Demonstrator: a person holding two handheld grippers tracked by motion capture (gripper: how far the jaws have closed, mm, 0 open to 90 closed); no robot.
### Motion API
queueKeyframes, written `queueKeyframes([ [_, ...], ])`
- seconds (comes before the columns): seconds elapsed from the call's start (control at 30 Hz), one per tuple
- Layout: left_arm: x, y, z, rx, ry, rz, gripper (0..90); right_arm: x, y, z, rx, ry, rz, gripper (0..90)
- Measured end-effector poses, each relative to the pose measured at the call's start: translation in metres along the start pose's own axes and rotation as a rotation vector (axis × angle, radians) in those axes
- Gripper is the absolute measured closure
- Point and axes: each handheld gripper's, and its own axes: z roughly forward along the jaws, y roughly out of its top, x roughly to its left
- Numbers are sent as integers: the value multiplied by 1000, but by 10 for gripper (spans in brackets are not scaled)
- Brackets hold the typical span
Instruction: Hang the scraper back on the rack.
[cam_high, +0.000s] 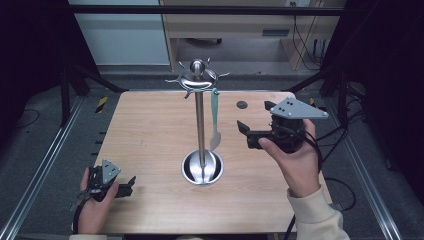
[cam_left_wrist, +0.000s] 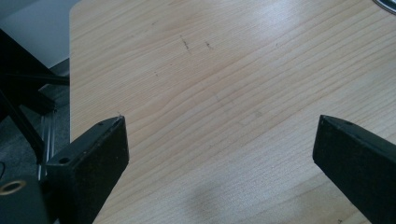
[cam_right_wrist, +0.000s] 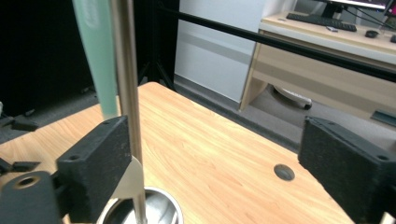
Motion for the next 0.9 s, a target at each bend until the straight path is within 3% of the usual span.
queueKeyframes([
  [0.57,0,0,0,1,-3,2,33,-23,-50,-9,10,-72,52,81],
  [0.9,0,0,0,1,0,2,32,-32,-75,-14,51,-109,62,91],
])
